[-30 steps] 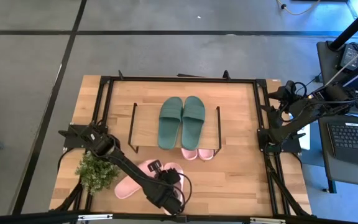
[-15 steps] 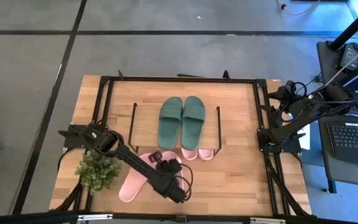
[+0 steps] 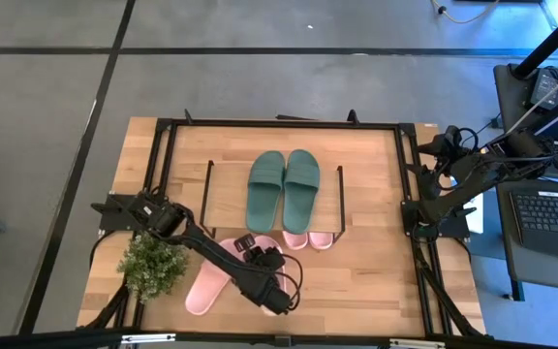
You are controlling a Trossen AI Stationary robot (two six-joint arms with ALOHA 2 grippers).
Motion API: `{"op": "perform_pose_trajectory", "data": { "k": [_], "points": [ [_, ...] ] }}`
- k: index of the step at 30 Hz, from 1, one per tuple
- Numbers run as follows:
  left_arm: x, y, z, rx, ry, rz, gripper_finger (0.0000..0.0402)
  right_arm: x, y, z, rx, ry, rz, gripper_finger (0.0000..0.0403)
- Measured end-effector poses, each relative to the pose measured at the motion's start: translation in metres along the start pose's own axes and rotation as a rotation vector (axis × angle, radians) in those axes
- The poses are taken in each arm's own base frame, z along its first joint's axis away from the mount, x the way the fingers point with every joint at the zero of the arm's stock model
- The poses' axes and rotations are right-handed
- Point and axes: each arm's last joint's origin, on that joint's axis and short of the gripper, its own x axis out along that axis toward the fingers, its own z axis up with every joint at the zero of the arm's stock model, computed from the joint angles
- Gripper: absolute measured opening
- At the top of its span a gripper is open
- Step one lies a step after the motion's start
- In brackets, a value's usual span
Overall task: Pick and place slides into the shelf
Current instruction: Put the pink slide under the shelf
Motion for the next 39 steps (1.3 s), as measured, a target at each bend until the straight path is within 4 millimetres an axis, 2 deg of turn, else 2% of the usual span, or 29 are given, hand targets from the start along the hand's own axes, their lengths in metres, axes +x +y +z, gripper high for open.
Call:
{"op": "perform_pose_trajectory", "data": {
  "k": [12,23,33,36,39],
  "points": [
    [0.003,0.004,0.003,0.022,0.04,0.01,0.0168,0.0,0.0,0.0,0.0,0.0,0.0,0.0253],
    [-0.003,0.011,0.001,0.051,0.094,0.018,0.0176,0.0,0.0,0.0,0.003,0.004,0.005,0.0253],
    [-0.044,0.026,0.002,0.001,0.006,-0.101,0.0176,0.0,0.0,0.0,0.003,0.005,0.006,0.0253],
    [-0.062,0.02,0.003,-0.022,-0.057,-0.247,0.0177,0.0,0.0,0.0,0.004,0.005,0.006,0.0253],
    [-0.081,0.005,0.004,0.003,-0.108,-0.472,0.0177,0.0,0.0,0.0,0.004,0.005,0.006,0.0253]
  ]
}}
